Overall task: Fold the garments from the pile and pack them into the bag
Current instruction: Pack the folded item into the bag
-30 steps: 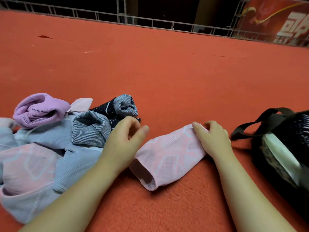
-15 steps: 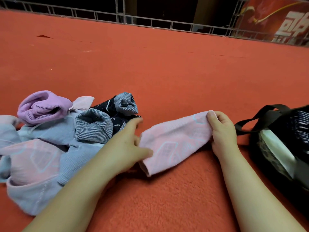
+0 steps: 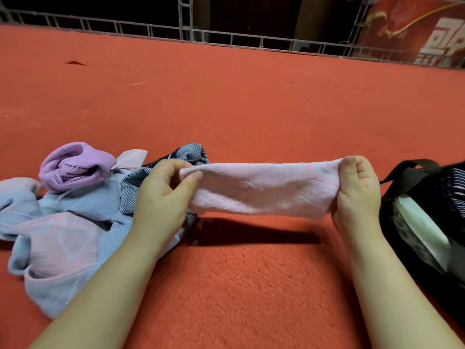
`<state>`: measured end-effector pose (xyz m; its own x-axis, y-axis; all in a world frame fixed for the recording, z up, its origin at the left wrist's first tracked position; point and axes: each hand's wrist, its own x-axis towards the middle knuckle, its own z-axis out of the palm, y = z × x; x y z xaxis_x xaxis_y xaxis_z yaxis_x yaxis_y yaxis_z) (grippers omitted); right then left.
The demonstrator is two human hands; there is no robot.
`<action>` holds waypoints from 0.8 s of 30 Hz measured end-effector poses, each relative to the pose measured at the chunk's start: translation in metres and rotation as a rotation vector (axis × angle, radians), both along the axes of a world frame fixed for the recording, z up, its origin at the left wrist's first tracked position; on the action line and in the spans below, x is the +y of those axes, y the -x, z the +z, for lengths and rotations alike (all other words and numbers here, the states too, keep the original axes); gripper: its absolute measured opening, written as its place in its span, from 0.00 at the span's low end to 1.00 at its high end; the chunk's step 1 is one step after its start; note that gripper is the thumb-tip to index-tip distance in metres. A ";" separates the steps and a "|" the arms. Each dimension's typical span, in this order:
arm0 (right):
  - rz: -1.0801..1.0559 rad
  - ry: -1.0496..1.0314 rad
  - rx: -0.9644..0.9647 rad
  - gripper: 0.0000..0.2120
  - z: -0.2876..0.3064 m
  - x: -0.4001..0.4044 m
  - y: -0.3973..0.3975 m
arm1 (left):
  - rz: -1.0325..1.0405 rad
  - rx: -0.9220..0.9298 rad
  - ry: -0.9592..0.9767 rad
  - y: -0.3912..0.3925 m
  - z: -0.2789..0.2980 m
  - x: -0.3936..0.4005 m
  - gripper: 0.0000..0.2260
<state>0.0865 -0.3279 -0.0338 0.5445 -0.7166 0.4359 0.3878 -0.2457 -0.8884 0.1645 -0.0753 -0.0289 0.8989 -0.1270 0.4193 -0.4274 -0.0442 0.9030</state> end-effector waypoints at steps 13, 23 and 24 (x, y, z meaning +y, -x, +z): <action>0.026 0.185 1.174 0.42 -0.003 -0.018 0.008 | -0.106 0.199 -0.793 -0.014 -0.027 -0.011 0.43; 0.138 -0.036 0.661 0.13 -0.002 -0.019 0.009 | -0.340 0.601 -0.040 -0.011 -0.027 -0.013 0.24; 0.056 -0.001 0.607 0.14 -0.002 -0.020 0.008 | -0.381 0.623 -0.089 -0.011 -0.028 -0.013 0.27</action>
